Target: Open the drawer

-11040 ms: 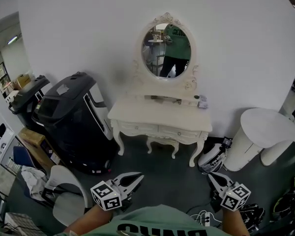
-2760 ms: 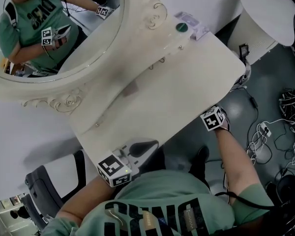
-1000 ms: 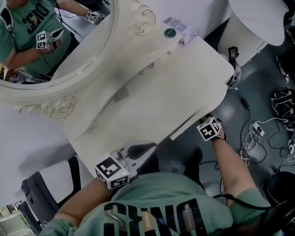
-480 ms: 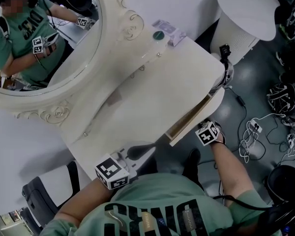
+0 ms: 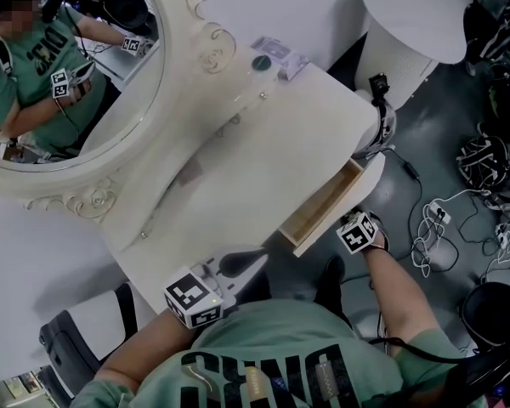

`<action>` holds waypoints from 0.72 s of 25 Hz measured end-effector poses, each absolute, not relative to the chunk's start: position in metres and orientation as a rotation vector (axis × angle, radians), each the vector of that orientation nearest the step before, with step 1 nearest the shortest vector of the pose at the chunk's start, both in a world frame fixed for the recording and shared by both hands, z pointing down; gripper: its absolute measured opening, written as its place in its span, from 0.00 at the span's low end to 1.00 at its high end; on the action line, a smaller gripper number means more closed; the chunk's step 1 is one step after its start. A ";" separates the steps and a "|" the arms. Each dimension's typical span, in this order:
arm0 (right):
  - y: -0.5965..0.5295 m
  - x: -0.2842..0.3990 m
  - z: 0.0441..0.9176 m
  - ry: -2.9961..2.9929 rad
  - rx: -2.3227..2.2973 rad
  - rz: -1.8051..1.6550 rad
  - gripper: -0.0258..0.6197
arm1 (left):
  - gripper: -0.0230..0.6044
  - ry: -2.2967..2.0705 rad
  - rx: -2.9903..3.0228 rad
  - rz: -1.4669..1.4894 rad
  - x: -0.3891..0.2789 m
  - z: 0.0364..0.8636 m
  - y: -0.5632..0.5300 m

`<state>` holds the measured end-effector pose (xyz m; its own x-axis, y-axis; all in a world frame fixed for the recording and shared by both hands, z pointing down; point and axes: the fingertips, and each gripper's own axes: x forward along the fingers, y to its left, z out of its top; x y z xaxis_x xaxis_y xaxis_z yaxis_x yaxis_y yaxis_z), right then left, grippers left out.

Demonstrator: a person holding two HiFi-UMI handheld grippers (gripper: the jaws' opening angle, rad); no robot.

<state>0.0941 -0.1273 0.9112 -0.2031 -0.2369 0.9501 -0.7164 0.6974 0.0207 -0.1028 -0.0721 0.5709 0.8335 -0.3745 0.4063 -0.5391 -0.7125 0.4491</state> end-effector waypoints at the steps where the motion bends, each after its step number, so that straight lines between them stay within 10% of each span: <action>1: -0.126 0.096 0.911 -1.763 0.764 0.524 0.26 | 0.05 -0.664 2.447 0.386 -0.101 0.571 -0.071; 18: -0.100 0.122 0.912 -1.739 0.799 0.541 0.26 | 0.05 -0.606 2.458 0.400 -0.083 0.573 -0.055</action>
<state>0.1225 -0.1000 0.9117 -0.1790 -0.2452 0.9528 -0.7423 0.6693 0.0328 -0.0832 -0.0546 0.5731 0.8527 -0.3313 0.4040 -0.5017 -0.7348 0.4564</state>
